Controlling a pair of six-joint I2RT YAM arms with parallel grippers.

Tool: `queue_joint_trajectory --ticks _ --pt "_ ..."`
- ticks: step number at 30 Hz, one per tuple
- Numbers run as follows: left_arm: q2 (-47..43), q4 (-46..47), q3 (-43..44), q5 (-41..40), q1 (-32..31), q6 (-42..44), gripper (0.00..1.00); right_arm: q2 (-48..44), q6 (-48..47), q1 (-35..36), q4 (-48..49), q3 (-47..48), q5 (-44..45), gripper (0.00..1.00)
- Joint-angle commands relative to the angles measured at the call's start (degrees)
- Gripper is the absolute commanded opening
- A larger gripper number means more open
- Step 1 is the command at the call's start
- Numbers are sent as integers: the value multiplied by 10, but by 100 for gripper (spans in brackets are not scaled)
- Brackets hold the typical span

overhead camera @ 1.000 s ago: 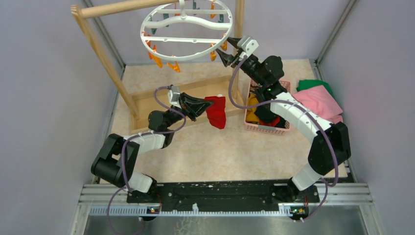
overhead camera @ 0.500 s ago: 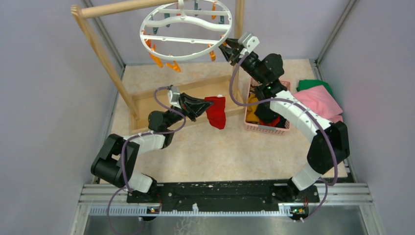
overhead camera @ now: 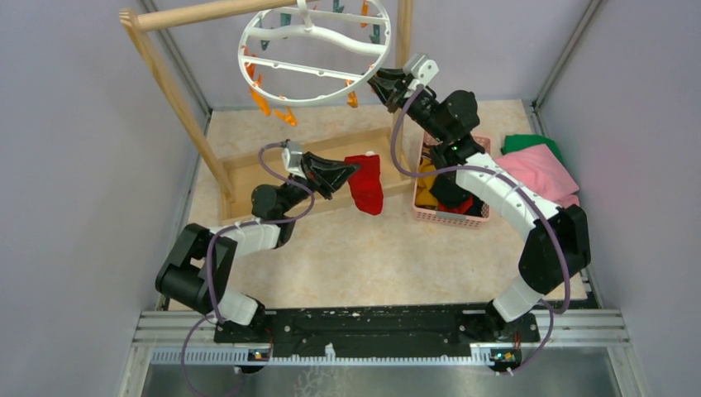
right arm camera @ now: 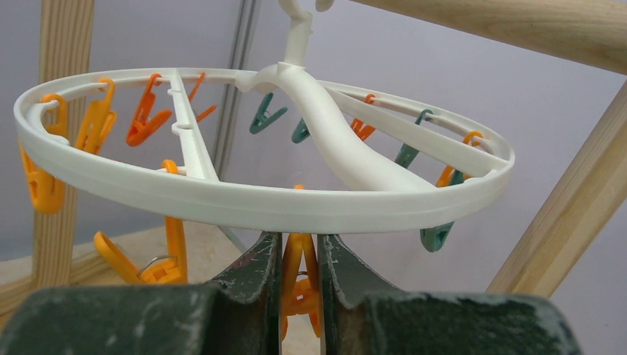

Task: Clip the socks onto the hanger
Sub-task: Open the clamp at the hanger.

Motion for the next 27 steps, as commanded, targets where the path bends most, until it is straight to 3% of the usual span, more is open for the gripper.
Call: queue_joint_trajectory --ticks 1,7,20,27 --pt "35 174 59 -53 1 -17 0 -9 33 -3 -4 26 -6 0" --pt "93 173 115 -87 1 -51 0 -11 55 -3 -27 36 -7 0" --pt "183 174 232 -79 1 -103 0 -16 67 -3 -31 30 -21 0" --pt "191 174 233 -149 1 -130 0 -18 80 -4 -38 34 -26 0"
